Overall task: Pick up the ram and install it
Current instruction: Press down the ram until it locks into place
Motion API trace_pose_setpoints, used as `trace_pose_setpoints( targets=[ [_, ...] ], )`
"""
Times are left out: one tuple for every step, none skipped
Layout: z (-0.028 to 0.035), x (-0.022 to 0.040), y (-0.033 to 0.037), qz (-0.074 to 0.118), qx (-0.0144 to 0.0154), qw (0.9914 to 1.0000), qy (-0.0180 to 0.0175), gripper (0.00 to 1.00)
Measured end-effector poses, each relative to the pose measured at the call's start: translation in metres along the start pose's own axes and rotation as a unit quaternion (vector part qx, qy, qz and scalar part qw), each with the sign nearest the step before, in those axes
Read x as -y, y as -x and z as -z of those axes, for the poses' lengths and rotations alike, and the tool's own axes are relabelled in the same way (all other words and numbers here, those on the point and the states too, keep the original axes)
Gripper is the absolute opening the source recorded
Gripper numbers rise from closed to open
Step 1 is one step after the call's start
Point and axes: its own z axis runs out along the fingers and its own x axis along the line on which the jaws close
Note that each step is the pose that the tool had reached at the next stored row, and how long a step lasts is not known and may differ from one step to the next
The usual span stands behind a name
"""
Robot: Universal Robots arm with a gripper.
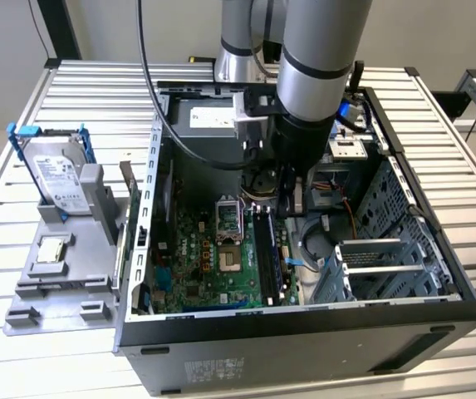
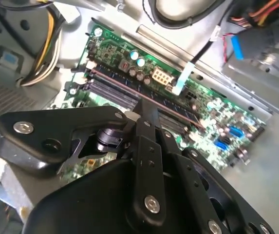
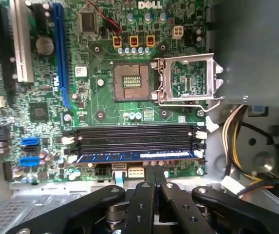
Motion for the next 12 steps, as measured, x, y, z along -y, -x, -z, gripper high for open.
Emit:
trace_pose_setpoints(
  targets=[
    [0.0049,0.0001,0.0001,0.0,0.0,1.0,0.0003,0.0],
    [0.0087,0.0002,0.0002,0.0,-0.0001,1.0,0.0008,0.0],
    [0.0089,0.0003,0.0002,0.0,0.0,1.0,0.0011,0.0],
    [0.0089,0.0003,0.0002,0.0,0.0,1.0,0.0011,0.0],
    [0.0089,0.0003,0.0002,0.0,0.0001,1.0,0.0011,0.0],
    [0.0089,0.0003,0.0002,0.0,0.0001,1.0,0.0011,0.0],
    [0.0089,0.0003,0.0002,0.0,0.0001,1.0,0.0011,0.0],
    [0.009,0.0003,0.0002,0.0,0.0,1.0,0.0012,0.0],
    [0.009,0.0003,0.0002,0.0,0.0001,1.0,0.0012,0.0],
    [0.009,0.0003,0.0002,0.0,0.0001,1.0,0.0012,0.0],
    [0.009,0.0003,0.0002,0.0,0.0001,1.0,0.0012,0.0],
    [0.009,0.0003,0.0002,0.0,0.0002,1.0,0.0012,0.0]
  ],
)
